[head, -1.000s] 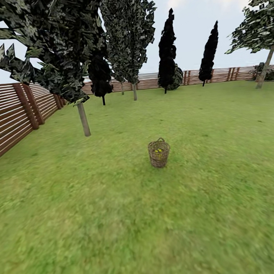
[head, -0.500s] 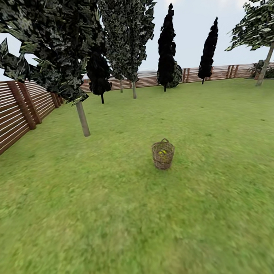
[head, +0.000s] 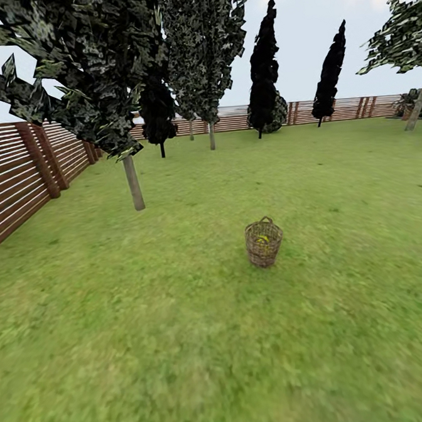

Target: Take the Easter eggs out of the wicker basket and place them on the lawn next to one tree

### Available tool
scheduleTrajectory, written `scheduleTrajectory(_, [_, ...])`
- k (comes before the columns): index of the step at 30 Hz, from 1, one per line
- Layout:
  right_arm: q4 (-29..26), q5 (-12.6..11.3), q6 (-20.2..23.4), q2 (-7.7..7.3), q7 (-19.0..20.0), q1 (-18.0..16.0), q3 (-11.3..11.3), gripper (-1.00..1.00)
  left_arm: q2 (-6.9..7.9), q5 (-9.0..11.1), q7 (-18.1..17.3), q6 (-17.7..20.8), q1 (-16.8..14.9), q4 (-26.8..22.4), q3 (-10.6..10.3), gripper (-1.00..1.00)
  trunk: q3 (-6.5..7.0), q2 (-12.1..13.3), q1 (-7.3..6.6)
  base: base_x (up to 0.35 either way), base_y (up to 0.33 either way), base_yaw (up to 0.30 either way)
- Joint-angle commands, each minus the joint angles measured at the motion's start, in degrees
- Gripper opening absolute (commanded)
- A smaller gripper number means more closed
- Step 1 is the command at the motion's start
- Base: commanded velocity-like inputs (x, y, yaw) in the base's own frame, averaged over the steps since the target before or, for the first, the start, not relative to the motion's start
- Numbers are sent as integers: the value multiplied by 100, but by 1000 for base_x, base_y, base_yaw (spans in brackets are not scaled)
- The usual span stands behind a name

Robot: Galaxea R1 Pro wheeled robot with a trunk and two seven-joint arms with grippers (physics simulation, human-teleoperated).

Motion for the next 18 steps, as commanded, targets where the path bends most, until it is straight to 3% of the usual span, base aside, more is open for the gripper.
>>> scheduleTrajectory(1, [3,-5,-18,-2,-8,-3,4,100,-2,-17,7,-6,0,-5,19,100,13,38,-19,296,180,7])
scheduleTrajectory(4, [1,-3,-25,-5,-8,-3,4,100,-2,-17,7,-6,0,-5,19,100,66,158,-85,303,133,3])
scheduleTrajectory(18, [3,-5,-18,-6,-8,-3,4,100,-2,-23,8,-6,0,-5,19,100,66,158,-85,331,5,0])
